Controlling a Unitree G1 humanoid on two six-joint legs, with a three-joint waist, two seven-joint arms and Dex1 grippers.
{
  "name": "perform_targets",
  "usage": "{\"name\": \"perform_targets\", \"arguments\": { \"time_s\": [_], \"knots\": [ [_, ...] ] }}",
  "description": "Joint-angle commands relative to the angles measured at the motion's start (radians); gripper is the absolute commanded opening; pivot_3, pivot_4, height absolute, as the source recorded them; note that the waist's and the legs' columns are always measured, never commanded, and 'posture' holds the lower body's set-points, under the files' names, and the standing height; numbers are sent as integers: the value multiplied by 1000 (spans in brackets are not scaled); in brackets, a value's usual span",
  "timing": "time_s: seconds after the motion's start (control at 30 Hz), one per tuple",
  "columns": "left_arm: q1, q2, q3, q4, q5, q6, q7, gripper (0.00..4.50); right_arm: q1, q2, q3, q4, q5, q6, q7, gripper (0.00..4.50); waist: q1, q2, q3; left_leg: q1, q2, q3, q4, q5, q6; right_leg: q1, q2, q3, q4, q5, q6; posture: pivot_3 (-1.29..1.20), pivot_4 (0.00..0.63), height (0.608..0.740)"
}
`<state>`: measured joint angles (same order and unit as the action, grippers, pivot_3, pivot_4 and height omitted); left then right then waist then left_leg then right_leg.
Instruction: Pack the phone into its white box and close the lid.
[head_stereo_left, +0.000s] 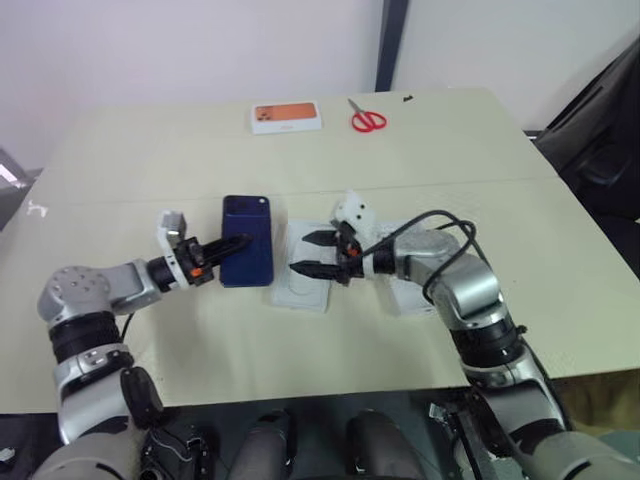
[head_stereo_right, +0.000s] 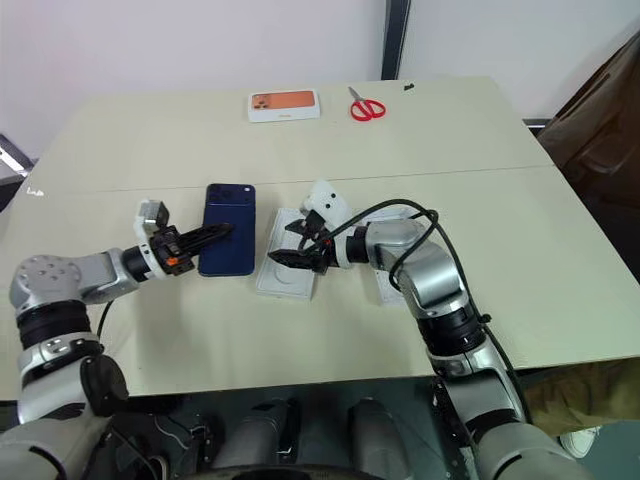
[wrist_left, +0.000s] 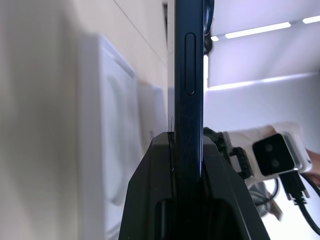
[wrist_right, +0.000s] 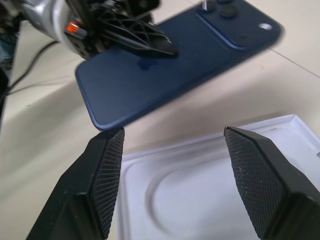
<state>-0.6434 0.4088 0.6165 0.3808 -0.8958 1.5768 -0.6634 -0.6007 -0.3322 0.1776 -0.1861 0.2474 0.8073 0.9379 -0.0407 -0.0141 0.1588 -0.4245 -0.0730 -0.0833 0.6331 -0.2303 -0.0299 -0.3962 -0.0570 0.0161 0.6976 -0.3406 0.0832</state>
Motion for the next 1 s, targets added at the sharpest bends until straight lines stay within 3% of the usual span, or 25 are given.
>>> {"name": "perform_targets", "arguments": {
  "time_s": [0.03,0.17,0.33,0.67,0.8,1.0],
  "knots": [
    [-41,-15,42,-44,-49,10,30,0,54,-65,-18,-118,50,-31,30,3307,0,-1,0,0,0,0,0,0,0,0,0,0,0,0,0,0,150,740],
    [-81,9,50,19,-42,-37,36,0,100,-110,79,-155,9,-55,8,3307,-5,-1,1,0,0,0,0,0,1,0,0,0,0,0,0,0,150,740],
    [-102,75,15,71,-28,-74,3,0,103,-68,222,-81,-91,-141,-68,3307,-6,-1,1,0,1,0,-1,1,-1,-2,1,0,0,0,0,0,150,740],
    [-53,100,-23,31,-41,-76,-3,0,54,-62,328,80,-197,-232,-69,3307,6,-2,1,-1,0,0,3,1,-1,0,0,0,0,0,0,0,150,740],
    [-46,96,-14,21,-47,-79,9,0,56,-80,335,95,-210,-247,-43,2030,6,-2,1,-1,0,0,3,1,-1,0,0,0,0,0,0,0,150,740],
    [-37,95,-12,8,-48,-75,15,0,53,-79,330,97,-213,-259,-25,2030,5,-2,1,-1,0,0,3,1,-1,1,0,0,0,0,0,0,150,740]
  ]
}}
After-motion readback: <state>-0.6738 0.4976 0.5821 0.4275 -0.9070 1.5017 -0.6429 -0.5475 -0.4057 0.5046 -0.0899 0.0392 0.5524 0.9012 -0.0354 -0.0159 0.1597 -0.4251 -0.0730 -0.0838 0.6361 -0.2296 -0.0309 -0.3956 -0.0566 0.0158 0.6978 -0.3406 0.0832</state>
